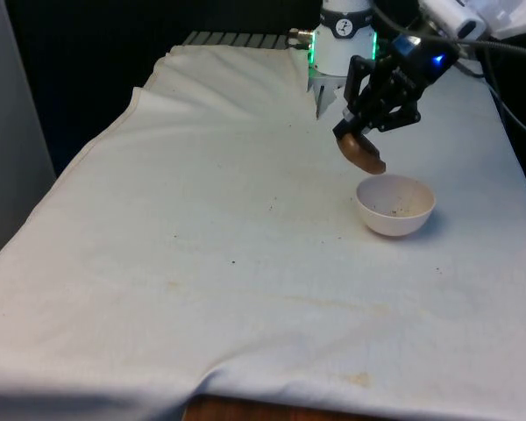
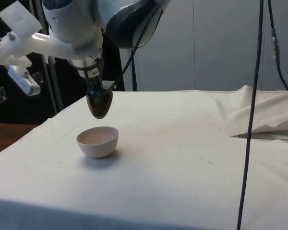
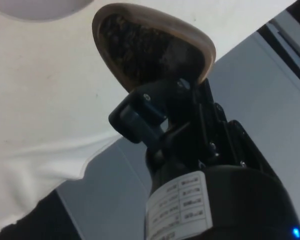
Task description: Pour the coffee beans from the cup into the bowl.
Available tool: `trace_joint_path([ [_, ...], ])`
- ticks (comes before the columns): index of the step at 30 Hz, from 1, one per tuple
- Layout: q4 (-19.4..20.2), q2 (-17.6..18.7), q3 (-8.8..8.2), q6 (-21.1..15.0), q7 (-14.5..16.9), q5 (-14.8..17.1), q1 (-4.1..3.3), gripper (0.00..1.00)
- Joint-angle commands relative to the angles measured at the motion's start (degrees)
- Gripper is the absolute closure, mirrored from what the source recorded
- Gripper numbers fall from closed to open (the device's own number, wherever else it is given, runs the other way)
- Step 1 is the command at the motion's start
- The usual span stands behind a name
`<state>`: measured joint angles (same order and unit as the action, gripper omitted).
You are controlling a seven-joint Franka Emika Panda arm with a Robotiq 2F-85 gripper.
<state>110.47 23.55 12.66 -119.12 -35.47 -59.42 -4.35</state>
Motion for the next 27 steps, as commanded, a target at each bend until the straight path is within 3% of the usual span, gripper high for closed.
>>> trace_joint_path([
  [1, -0.5, 0.3, 0.11, 1.2, -0.6, -1.0, -0.57, 1.0],
  [4, -0.7, 0.5, 0.8, 2.6, -1.3, -2.1, -0.63, 1.0],
  [5, -0.2, 0.2, 0.92, 1.7, -1.0, -1.7, -0.11, 1.0],
  [6, -0.9, 0.6, 1.09, 3.3, -1.4, -2.3, -0.69, 1.0],
  [7, -1.1, 0.9, 1.66, 4.4, -1.5, -2.8, -0.74, 1.0],
  [12, -2.0, 1.4, 3.09, 7.3, -2.1, -4.0, -0.86, 1.0],
  [13, -1.7, 1.1, 3.27, 6.6, -1.9, -3.8, -0.34, 1.0],
  [14, -2.1, 1.5, 3.32, 7.8, -2.2, -4.3, -0.86, 1.0],
  [16, -2.6, 1.9, 4.07, 9.5, -2.5, -5.0, -1.03, 1.0],
  [20, -3.2, 2.5, 5.16, 11.6, -3.3, -6.5, -1.15, 1.0],
  [21, -2.9, 2.2, 5.5, 11.1, -3.2, -6.3, -0.63, 1.0],
  [22, -3.4, 2.7, 5.67, 12.5, -3.8, -7.2, -1.15, 1.0],
  [27, -3.7, 3.1, 6.65, 14.2, -5.8, -9.6, -1.32, 1.0],
])
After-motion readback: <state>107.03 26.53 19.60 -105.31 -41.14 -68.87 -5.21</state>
